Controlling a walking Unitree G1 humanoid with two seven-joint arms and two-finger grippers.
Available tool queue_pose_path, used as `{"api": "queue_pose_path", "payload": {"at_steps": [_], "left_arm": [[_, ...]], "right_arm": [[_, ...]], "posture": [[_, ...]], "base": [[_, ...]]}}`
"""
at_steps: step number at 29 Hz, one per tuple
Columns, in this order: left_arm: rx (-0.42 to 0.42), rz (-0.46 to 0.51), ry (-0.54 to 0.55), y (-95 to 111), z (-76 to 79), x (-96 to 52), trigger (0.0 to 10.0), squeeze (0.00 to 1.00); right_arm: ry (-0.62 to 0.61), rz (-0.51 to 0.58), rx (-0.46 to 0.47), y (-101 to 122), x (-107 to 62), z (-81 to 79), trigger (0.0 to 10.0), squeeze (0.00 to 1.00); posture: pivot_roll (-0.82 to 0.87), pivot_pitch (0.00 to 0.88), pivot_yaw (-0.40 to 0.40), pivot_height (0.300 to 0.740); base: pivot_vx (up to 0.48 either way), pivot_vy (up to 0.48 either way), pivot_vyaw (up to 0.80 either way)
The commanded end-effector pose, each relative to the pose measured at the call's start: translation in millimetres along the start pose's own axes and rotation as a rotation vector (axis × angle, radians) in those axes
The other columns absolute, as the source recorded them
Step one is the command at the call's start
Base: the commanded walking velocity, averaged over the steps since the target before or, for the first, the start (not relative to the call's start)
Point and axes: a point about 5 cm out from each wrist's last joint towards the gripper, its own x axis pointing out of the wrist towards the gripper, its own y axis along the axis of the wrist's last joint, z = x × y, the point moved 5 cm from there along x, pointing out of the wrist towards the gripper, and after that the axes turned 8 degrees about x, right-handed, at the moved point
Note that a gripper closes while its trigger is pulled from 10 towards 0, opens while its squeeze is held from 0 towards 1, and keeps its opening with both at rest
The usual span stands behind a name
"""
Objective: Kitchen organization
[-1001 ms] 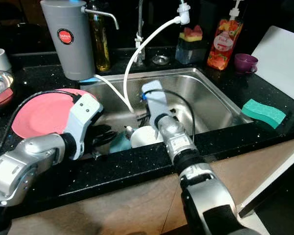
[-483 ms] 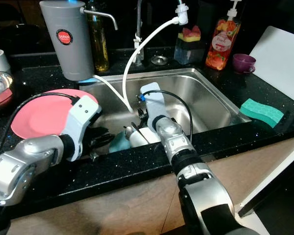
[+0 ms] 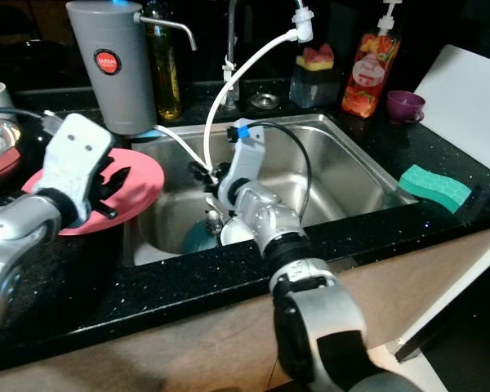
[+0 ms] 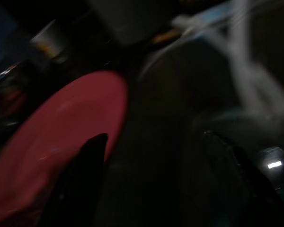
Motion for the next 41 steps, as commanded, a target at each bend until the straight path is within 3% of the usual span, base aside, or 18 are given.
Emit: {"api": "queue_pose_path", "payload": {"at_steps": [1,5,6,13,16,25,26,28,29,41], "left_arm": [[0.014,0.042,0.012,4,-8.4,-8.8,10.0,0.00],[0.023,0.043,-0.021,-3,-9.8,-16.2,10.0,0.00],[0.031,0.038,-0.041,-8,-9.9,-20.2,10.0,0.00],[0.032,0.015,-0.068,-22,-10.3,-29.0,10.0,0.00],[0.028,-0.005,-0.081,-29,-4.6,-29.9,10.0,0.00],[0.011,0.031,-0.119,-23,8.0,-25.7,10.0,0.00],[0.012,0.036,-0.122,-23,8.4,-25.9,10.0,0.00],[0.013,0.039,-0.124,-23,8.5,-26.1,10.0,0.00],[0.010,0.053,-0.122,-20,8.0,-25.7,10.0,0.00],[0.002,0.098,-0.107,-10,6.1,-23.6,10.0,0.00]], "right_arm": [[0.022,-0.026,0.069,-2,4.1,-9.6,10.0,1.00],[0.011,-0.042,0.085,-7,7.1,-13.6,10.0,1.00],[0.007,-0.052,0.092,-10,8.3,-15.2,10.0,0.00],[-0.004,-0.077,0.144,-20,10.1,-18.1,10.0,0.00],[-0.001,-0.134,0.150,-35,10.3,-22.6,10.0,0.00],[0.050,-0.219,0.206,-55,9.8,-36.3,10.0,0.00],[0.049,-0.219,0.214,-55,9.9,-36.3,1.7,0.00],[0.048,-0.218,0.218,-56,9.9,-36.3,1.7,0.00],[0.052,-0.217,0.235,-55,9.8,-36.4,0.0,0.00],[0.042,-0.205,0.271,-53,9.0,-32.9,0.0,0.00]], "posture": [[0.03,0.049,-0.074,0.740],[0.03,0.054,-0.082,0.740],[0.04,0.057,-0.085,0.740],[0.04,0.064,-0.089,0.740],[0.04,0.065,-0.087,0.740],[0.03,0.066,-0.086,0.740],[0.03,0.066,-0.086,0.740],[0.03,0.066,-0.086,0.740],[0.03,0.066,-0.089,0.740],[0.03,0.062,-0.087,0.740]], "base": [[0.000,0.000,0.00],[0.000,0.000,0.00],[0.000,0.000,0.00],[0.000,0.000,0.00],[0.000,0.000,0.00],[0.000,0.000,0.00],[0.000,0.000,0.00],[0.000,0.000,0.00],[0.000,0.000,0.00],[0.000,0.000,0.00]]}}
